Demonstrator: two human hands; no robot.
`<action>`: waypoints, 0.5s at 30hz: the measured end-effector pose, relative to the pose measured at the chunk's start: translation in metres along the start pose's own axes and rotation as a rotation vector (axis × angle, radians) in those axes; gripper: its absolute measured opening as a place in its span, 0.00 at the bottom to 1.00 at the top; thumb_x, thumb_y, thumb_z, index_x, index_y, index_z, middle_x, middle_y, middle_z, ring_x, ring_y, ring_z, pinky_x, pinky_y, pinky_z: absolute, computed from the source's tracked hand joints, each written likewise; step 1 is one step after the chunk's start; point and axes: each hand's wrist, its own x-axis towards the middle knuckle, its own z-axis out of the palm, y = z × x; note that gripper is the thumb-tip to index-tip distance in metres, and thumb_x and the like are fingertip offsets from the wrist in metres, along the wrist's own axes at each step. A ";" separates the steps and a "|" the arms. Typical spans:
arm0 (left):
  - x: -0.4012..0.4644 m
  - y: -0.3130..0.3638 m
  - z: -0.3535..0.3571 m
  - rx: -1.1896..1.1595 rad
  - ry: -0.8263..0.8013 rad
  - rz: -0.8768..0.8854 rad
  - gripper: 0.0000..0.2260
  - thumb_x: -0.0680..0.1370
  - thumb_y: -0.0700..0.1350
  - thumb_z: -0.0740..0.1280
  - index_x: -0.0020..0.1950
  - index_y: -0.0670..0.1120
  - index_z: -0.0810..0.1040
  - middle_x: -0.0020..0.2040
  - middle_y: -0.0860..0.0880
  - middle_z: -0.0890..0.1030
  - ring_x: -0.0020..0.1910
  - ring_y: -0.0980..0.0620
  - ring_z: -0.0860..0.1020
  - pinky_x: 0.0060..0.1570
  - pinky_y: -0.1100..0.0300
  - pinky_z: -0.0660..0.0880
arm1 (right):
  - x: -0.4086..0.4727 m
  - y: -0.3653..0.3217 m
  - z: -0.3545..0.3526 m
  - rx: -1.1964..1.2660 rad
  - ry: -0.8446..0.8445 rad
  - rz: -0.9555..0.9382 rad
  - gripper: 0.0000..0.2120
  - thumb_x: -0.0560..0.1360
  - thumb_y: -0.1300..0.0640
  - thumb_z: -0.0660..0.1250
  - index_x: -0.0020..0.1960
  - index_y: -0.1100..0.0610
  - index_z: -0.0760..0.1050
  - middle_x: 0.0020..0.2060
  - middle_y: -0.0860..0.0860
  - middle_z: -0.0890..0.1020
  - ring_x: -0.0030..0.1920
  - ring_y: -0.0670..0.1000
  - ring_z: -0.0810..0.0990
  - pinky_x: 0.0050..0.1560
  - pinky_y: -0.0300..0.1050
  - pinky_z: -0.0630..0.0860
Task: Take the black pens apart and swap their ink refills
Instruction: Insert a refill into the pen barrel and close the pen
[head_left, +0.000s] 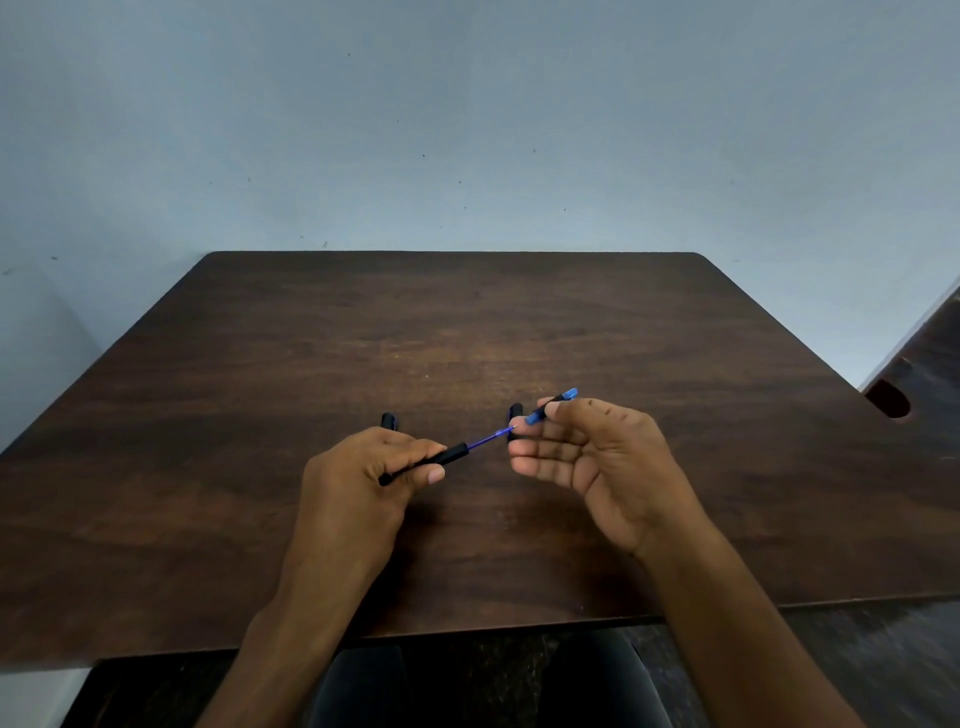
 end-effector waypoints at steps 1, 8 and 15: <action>0.000 0.000 0.000 0.011 -0.003 0.004 0.12 0.68 0.40 0.77 0.47 0.55 0.86 0.42 0.62 0.82 0.46 0.63 0.79 0.46 0.75 0.71 | 0.000 0.001 0.001 0.011 -0.004 -0.006 0.06 0.78 0.66 0.64 0.48 0.67 0.80 0.44 0.68 0.86 0.40 0.62 0.87 0.37 0.51 0.84; 0.003 0.000 0.001 0.019 -0.001 -0.004 0.13 0.68 0.39 0.77 0.47 0.54 0.86 0.41 0.63 0.81 0.47 0.64 0.78 0.47 0.77 0.69 | 0.000 0.005 0.000 0.025 -0.026 -0.005 0.06 0.78 0.67 0.66 0.49 0.69 0.80 0.45 0.69 0.85 0.43 0.65 0.87 0.40 0.52 0.84; 0.003 -0.001 0.002 0.023 -0.009 0.006 0.12 0.68 0.40 0.77 0.48 0.54 0.86 0.42 0.63 0.82 0.46 0.63 0.79 0.46 0.76 0.70 | 0.001 0.005 -0.001 0.016 -0.046 -0.020 0.07 0.78 0.66 0.66 0.51 0.68 0.80 0.46 0.69 0.85 0.44 0.65 0.87 0.42 0.52 0.84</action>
